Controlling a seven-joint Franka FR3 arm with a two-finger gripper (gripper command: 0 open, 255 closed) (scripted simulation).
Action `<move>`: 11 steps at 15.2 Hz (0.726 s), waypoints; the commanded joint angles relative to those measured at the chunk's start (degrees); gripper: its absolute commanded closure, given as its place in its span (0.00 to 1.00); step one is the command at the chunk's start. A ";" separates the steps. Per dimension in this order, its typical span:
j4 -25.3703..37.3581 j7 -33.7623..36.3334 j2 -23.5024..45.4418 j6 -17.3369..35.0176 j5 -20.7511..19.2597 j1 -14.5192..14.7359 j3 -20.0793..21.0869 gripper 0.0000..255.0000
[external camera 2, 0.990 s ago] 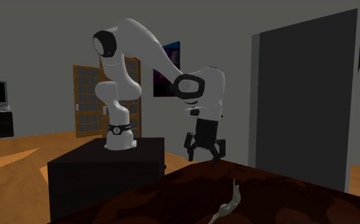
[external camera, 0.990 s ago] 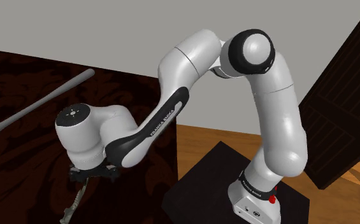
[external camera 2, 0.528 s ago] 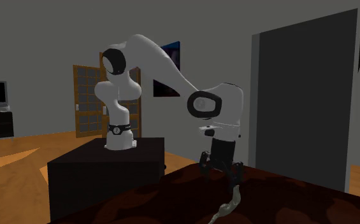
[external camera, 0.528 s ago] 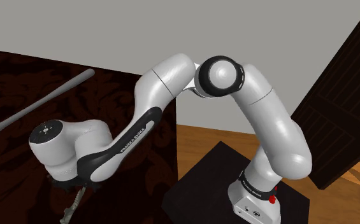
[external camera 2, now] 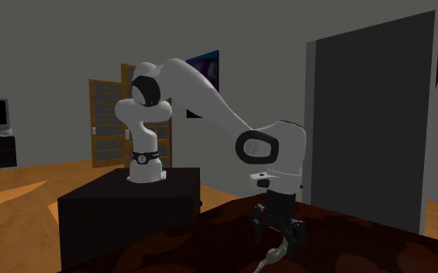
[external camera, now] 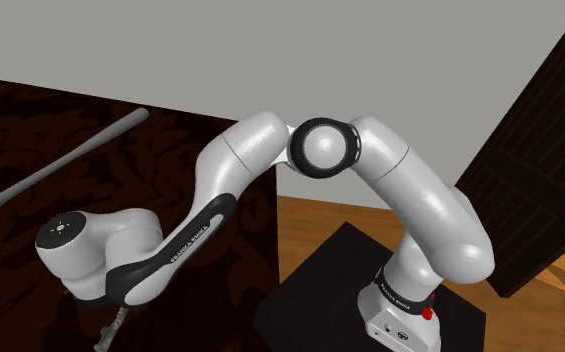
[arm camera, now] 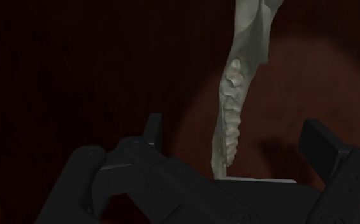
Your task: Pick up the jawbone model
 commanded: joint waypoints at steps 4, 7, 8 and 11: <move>1.43 0.07 1.92 0.72 -0.53 0.67 -0.74 1.00; 1.37 0.08 1.86 0.70 -0.51 0.66 -0.71 1.00; 1.37 0.09 1.86 0.70 -0.51 0.66 -0.71 1.00; 1.33 0.09 1.83 0.72 -0.52 0.64 -0.71 1.00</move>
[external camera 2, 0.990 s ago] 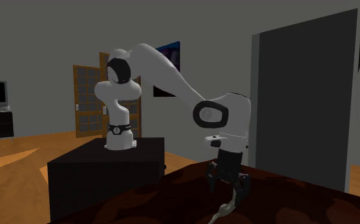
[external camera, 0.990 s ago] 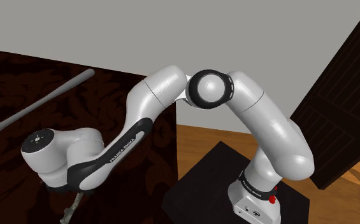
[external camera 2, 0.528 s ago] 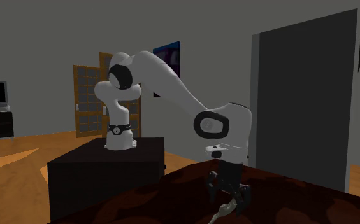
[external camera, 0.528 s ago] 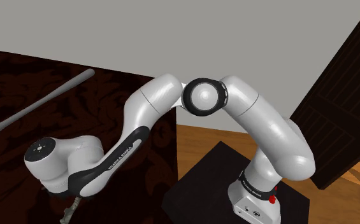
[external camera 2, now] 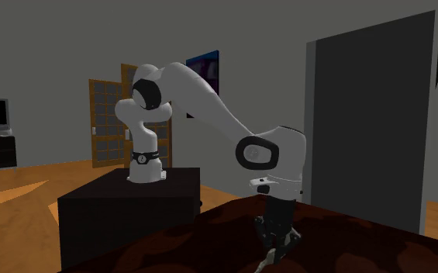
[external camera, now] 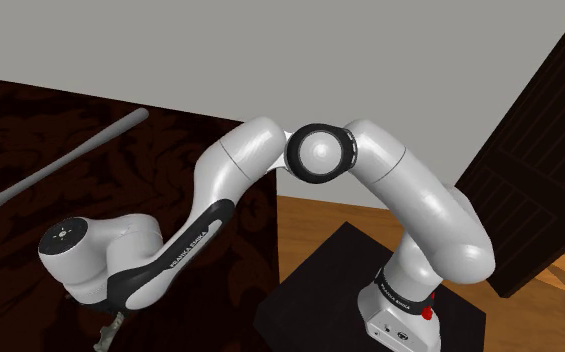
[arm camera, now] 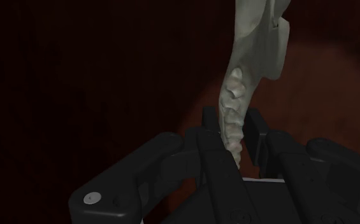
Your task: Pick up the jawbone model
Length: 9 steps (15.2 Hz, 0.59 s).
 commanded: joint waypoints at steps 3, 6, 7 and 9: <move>-0.52 0.00 -0.65 -0.26 0.19 -0.20 0.27 1.00; -1.63 -0.19 -2.45 -1.13 0.77 -0.81 1.01 1.00; -1.97 -0.27 -3.04 -1.43 0.98 -1.01 1.25 1.00; -2.60 -0.44 -4.20 -2.04 1.40 -1.40 1.76 1.00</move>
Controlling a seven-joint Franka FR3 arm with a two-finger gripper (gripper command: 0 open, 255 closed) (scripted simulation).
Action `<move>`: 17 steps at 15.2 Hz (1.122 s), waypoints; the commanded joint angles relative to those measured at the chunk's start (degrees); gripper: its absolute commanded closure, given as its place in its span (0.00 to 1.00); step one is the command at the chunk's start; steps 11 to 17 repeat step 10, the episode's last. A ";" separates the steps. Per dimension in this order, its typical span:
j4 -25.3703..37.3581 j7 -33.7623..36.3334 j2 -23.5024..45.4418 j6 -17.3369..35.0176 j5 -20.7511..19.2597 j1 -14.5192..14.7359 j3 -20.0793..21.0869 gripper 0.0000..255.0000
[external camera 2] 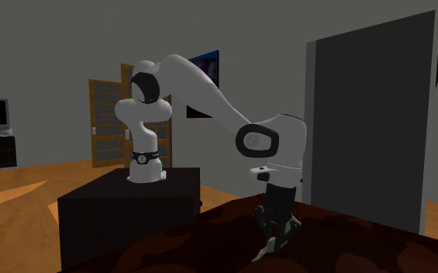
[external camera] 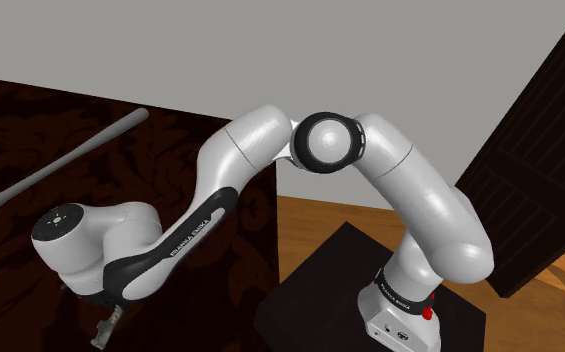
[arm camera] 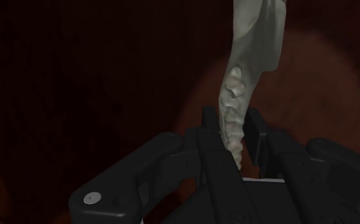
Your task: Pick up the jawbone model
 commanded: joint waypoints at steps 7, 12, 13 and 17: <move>-2.02 -0.79 -4.39 -2.61 1.81 -1.46 2.03 1.00; -2.25 -0.93 -5.00 -3.01 2.09 -1.67 2.33 1.00; -2.25 -0.93 -5.00 -3.01 2.09 -1.67 2.33 1.00; -2.25 -0.93 -5.00 -3.01 2.09 -1.67 2.33 1.00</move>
